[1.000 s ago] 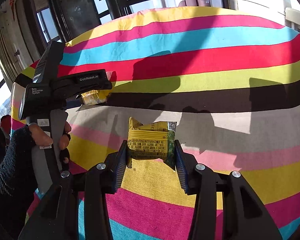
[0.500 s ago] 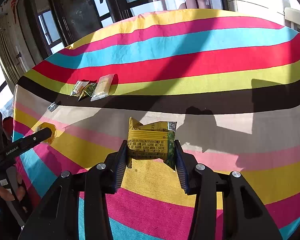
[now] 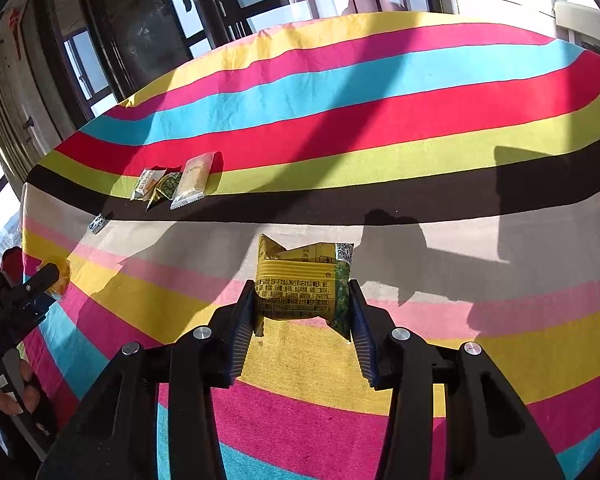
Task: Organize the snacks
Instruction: 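Carry both held packs into the white box and open both tools, then move both tools out of the box back over the snacks, then grasp the clear bread pack with the right tool while the left tool grasps the white-blue packet, then lift both held packs and carry them over the white box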
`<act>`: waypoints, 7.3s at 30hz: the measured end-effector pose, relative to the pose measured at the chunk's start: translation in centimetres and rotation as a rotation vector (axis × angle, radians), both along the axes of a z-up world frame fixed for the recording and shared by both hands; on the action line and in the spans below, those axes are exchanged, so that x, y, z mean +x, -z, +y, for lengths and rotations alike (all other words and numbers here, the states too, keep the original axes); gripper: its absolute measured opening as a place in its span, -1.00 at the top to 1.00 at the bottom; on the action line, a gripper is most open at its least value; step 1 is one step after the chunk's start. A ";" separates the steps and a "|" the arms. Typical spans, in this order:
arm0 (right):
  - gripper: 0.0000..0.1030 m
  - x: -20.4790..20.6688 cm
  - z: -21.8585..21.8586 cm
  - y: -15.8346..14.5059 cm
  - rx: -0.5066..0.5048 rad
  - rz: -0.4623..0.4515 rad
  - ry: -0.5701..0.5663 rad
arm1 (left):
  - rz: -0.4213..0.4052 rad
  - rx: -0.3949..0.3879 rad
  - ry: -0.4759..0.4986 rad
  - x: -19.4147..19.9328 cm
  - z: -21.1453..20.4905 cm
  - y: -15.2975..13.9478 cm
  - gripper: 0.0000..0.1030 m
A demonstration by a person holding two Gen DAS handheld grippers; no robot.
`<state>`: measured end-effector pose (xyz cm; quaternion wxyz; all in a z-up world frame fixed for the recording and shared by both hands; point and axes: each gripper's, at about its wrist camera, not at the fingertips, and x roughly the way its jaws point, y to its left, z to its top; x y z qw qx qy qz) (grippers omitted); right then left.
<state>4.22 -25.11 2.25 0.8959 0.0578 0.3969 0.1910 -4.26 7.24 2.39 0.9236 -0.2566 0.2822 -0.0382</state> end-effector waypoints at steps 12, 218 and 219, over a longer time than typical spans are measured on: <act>0.14 -4.2 3.7 -0.8 0.059 0.017 -0.114 | -0.076 -0.132 -0.024 -3.6 3.3 -0.6 -0.13; 0.30 -0.4 8.8 0.4 -0.170 0.020 -0.243 | 0.308 0.552 0.030 7.5 -1.6 1.7 0.29; 0.30 -0.4 8.9 0.4 -0.178 0.018 -0.242 | 0.309 0.531 0.023 7.5 -1.2 1.7 0.29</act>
